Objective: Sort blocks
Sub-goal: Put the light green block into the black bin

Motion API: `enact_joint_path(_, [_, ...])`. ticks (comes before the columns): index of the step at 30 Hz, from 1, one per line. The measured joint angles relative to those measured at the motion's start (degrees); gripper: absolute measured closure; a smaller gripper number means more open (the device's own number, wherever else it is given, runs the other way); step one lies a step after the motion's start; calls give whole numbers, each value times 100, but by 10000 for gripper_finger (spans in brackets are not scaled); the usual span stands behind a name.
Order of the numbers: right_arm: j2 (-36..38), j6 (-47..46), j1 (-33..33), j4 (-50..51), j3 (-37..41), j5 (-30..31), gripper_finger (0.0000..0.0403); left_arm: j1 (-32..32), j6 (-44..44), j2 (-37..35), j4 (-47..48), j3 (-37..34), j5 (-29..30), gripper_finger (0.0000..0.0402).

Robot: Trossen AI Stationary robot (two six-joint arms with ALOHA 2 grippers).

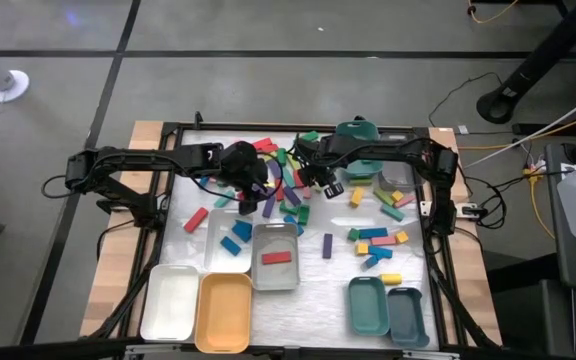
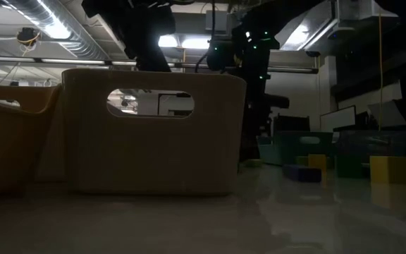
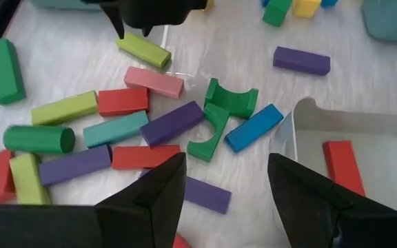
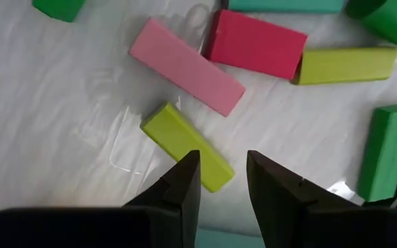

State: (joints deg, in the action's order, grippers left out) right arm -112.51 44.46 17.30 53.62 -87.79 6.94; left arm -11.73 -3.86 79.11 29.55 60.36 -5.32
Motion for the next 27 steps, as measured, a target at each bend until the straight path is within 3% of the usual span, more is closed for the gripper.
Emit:
enact_joint_path(12, [-9, 447, 7, -447, 475, 39, 285, -1, 7, -13, 449, 2, 0, 208])
enact_joint_path(15, [-9, 147, -2, -631, 475, 74, 285, 4, 48, -13, 442, 2, 0, 208])
enact_joint_path(19, [11, -122, -2, -676, 475, 592, 284, 4, 53, -15, 447, 2, 0, 208])
enact_joint_path(23, [13, -303, 3, -612, 475, 1135, 256, 4, 48, -15, 447, 2, 0, 208])
enact_joint_path(27, [24, -428, 9, -607, 475, 1193, 201, 4, 44, -16, 449, 2, 0, 208])
